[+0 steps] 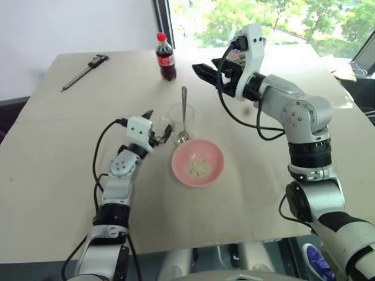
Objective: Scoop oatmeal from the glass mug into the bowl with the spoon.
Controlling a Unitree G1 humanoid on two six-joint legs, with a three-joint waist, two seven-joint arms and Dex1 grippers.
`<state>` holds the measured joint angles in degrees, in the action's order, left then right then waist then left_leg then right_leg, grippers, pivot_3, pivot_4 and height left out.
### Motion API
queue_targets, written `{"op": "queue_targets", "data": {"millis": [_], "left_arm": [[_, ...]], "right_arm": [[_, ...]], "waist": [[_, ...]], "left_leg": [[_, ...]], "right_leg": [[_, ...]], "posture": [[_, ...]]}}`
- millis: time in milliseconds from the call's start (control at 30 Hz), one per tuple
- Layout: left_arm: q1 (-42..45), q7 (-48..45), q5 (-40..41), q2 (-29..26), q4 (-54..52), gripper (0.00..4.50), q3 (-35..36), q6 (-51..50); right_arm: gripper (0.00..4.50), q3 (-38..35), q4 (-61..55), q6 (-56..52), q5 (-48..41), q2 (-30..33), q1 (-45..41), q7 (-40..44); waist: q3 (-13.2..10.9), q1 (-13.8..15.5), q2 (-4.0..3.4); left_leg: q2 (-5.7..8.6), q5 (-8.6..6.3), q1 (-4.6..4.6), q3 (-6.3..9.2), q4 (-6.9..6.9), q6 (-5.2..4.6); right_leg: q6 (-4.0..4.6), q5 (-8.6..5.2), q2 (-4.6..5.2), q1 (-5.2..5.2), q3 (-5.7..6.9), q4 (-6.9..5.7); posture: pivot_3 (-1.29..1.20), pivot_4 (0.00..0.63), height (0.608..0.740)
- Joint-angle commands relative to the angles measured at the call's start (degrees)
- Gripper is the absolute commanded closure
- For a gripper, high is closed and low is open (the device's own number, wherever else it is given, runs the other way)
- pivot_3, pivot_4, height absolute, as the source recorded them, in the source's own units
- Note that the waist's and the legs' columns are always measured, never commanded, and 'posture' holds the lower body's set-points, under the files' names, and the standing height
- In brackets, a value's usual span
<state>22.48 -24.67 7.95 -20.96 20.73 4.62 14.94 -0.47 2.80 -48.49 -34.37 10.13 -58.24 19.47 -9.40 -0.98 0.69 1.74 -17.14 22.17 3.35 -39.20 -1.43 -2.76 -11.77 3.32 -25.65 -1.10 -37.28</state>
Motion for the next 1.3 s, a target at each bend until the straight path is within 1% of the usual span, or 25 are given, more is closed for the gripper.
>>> {"op": "queue_targets", "data": {"millis": [33, 267, 567, 833, 967, 1067, 1133, 1200, 1233, 1267, 1300], "left_arm": [[-0.51, 0.35, -0.27, -0.57, -2.52, 0.52, 0.87, 0.09], [-2.01, 0.38, 0.19, -1.07, -6.15, 0.52, 1.32, -1.07], [-6.31, -0.45, 2.07, -2.32, -15.95, 0.52, 2.31, -5.55], [-12.20, -1.35, 3.47, -3.60, -26.25, 0.52, 3.17, -10.58], [-19.00, -3.79, 7.55, -4.41, -34.04, 0.52, 4.30, -12.87], [-23.00, -4.46, 9.86, -5.31, -38.98, 0.52, 5.42, -15.55], [-26.84, -4.71, 11.24, -5.77, -41.52, 0.52, 6.71, -17.36], [-30.42, -5.10, 11.61, -5.66, -41.39, 0.52, 7.52, -17.69], [-31.82, -5.46, 10.92, -5.68, -40.58, 0.10, 7.48, -17.19], [-33.27, -5.82, 10.72, -5.59, -40.21, 0.00, 7.43, -16.91], [-34.37, -5.88, 11.15, -5.21, -40.43, 0.00, 7.57, -17.01]], "right_arm": [[0.80, -1.24, -1.52, 1.15, 0.02, -0.40, -1.02, 0.73], [0.80, -1.38, -1.36, 1.40, 0.45, -0.69, -1.03, 1.09], [0.80, -1.84, -2.90, 2.57, 0.64, -0.66, 0.24, 1.47], [0.80, -2.46, -6.28, 3.72, 2.20, 1.47, 6.24, 0.95], [0.80, -5.61, -8.89, 2.79, 1.79, 4.00, 11.54, -0.07], [0.80, -6.55, -11.93, 3.60, 1.98, 6.32, 16.24, 0.86], [0.80, -6.81, -15.23, 4.51, 1.10, 9.33, 23.08, 5.00], [0.80, -7.30, -18.78, 5.24, -1.19, 11.87, 31.21, 10.22], [0.80, -7.31, -19.93, 7.03, -1.22, 12.91, 34.99, 12.62], [0.80, -7.46, -21.07, 8.68, -1.10, 13.97, 38.92, 14.76], [0.80, -7.87, -21.78, 9.52, -1.28, 14.86, 42.02, 16.16]], "waist": [[0.00, -0.06, 0.00], [0.00, -0.07, -0.01], [-0.01, -0.04, -0.01], [-0.02, -0.01, -0.02], [-0.02, 0.00, -0.03], [-0.04, 0.16, -0.06], [-0.04, 0.24, -0.06], [-0.04, 0.22, -0.06], [-0.03, 0.29, -0.05], [-0.03, 0.37, -0.05], [-0.04, 0.36, -0.06]], "left_leg": [[0.00, 0.00, 0.00, 0.00, 0.00, 0.00], [-0.01, 0.00, 0.02, 0.01, 0.01, 0.00], [-0.02, 0.00, 0.04, 0.01, 0.01, 0.00], [-0.02, 0.00, 0.10, 0.04, 0.04, 0.00], [-0.04, 0.00, 0.17, 0.06, 0.04, 0.01], [-0.04, 0.00, 0.25, 0.12, 0.04, 0.01], [-0.04, 0.00, 0.28, 0.17, 0.04, 0.00], [-0.05, -0.02, 0.26, 0.16, 0.06, -0.02], [-0.05, -0.05, 0.26, 0.16, 0.06, -0.07], [-0.04, -0.11, 0.26, 0.18, 0.06, -0.17], [-0.05, -0.14, 0.25, 0.17, 0.06, -0.23]], "right_leg": [[0.00, 0.00, 0.00, 0.00, 0.00, 0.00], [0.00, 0.00, 0.01, 0.00, 0.00, 0.02], [0.00, 0.00, 0.02, -0.02, 0.00, 0.06], [0.00, 0.00, 0.03, 0.00, 0.03, 0.19], [0.00, 0.00, 0.25, -0.03, 0.06, 0.27], [0.00, 0.00, 0.29, -0.03, 0.11, 0.38], [0.00, 0.00, 0.28, -0.04, 0.17, 0.38], [0.00, 0.00, 0.26, 0.00, 0.17, 0.43], [0.00, 0.00, 0.25, 0.01, 0.18, 0.43], [-0.01, 0.00, 0.23, 0.04, 0.21, 0.44], [-0.01, 0.00, 0.21, 0.06, 0.22, 0.48]], "posture": [[0.00, 0.150, 0.740], [0.00, 0.150, 0.740], [0.00, 0.150, 0.740], [0.00, 0.150, 0.740], [0.00, 0.150, 0.740], [0.00, 0.150, 0.740], [0.00, 0.150, 0.740], [0.00, 0.150, 0.740], [0.00, 0.150, 0.740], [0.00, 0.150, 0.740], [0.00, 0.150, 0.740]]}}
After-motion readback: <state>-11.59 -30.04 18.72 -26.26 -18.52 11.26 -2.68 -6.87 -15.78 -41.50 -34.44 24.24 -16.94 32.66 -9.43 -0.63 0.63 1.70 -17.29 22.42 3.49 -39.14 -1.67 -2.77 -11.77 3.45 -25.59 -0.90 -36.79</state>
